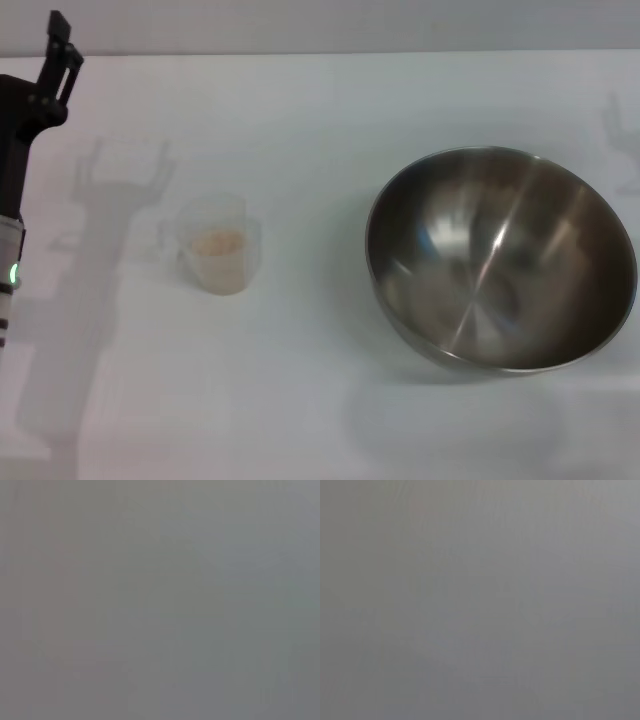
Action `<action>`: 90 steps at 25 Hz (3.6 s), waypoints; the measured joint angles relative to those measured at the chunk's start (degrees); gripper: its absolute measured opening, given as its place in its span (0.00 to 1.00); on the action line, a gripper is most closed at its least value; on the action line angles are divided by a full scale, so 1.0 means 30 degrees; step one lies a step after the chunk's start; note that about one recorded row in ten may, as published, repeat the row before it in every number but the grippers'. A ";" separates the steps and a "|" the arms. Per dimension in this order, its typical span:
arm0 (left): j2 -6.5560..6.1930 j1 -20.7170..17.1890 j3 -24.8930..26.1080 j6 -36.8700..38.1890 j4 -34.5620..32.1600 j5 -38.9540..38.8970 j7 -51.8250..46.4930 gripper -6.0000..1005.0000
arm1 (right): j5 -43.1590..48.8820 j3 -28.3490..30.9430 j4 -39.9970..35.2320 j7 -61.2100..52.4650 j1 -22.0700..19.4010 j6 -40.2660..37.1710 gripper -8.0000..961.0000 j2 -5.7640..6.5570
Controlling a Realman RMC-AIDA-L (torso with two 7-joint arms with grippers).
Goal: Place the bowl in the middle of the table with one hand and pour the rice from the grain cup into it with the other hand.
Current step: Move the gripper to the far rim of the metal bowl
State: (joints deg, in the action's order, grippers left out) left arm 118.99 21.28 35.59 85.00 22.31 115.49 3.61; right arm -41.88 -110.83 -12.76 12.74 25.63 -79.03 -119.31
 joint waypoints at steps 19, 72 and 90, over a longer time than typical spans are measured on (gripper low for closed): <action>0.0018 -0.0570 0.0027 0.0747 0.0003 -0.0153 -0.0149 0.86 | 0.0729 -0.0161 -0.2009 -0.1984 -0.0560 0.2840 0.69 0.0104; -0.0053 -0.0941 0.0117 0.1008 -0.0346 -0.0148 -0.0147 0.86 | 0.7915 1.1334 -2.6255 0.2797 0.0282 5.5991 0.68 0.0127; -0.0030 -0.0911 0.0118 0.1024 -0.0345 -0.0149 -0.0147 0.86 | 0.6278 1.1418 -2.3915 0.4406 0.0685 5.5029 0.30 0.0102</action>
State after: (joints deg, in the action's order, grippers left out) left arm 118.90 18.55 35.95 88.07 21.27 115.05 3.16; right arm -23.05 -76.58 -84.50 25.96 27.68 86.05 -119.00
